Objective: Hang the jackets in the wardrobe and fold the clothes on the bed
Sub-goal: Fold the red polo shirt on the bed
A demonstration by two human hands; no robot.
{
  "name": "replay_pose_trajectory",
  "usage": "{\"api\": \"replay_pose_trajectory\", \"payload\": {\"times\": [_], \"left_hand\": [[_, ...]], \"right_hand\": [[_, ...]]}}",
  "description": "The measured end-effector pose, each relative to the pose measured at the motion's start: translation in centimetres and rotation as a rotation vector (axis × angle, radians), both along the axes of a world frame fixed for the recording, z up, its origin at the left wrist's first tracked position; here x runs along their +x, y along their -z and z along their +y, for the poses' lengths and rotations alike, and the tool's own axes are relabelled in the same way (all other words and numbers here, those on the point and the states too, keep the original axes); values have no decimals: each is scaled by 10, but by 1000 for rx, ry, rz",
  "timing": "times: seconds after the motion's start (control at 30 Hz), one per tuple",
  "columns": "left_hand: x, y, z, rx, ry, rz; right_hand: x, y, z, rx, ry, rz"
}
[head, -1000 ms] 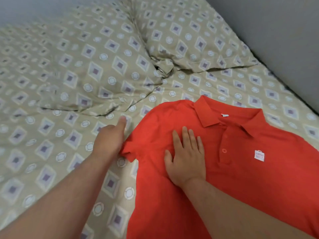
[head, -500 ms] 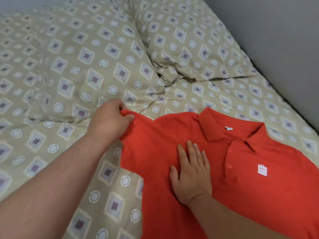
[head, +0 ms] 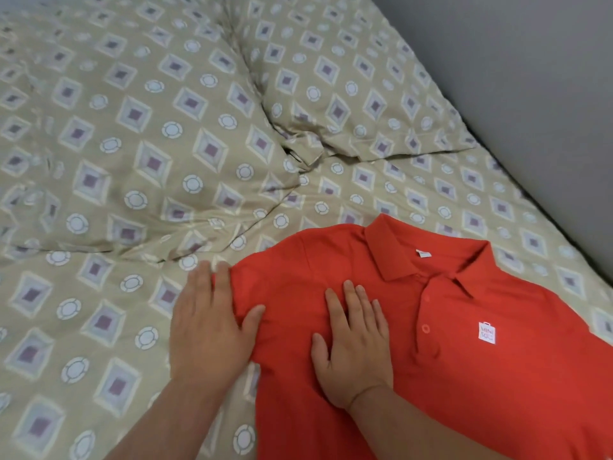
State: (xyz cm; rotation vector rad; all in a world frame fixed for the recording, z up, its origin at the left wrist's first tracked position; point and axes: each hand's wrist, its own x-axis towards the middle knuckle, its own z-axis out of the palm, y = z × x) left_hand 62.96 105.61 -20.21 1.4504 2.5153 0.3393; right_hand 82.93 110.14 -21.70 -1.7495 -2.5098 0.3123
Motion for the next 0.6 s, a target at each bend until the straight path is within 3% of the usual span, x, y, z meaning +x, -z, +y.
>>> {"api": "replay_pose_trajectory", "payload": {"times": [0.17, 0.27, 0.33, 0.5, 0.6], "left_hand": [[-5, 12, -21, 78, -105, -46], [-4, 11, -22, 94, -107, -74], [-6, 14, -23, 109, -96, -81], [-8, 18, -26, 205, -63, -143], [-8, 19, -24, 177, -49, -86]], "right_hand": [[1, -7, -3, 9, -12, 28], [-7, -21, 22, 62, 15, 223], [-22, -31, 61, -17, -10, 331], [-80, -40, 138, -288, -265, -8], [-86, -36, 156, -287, -171, 120]]}}
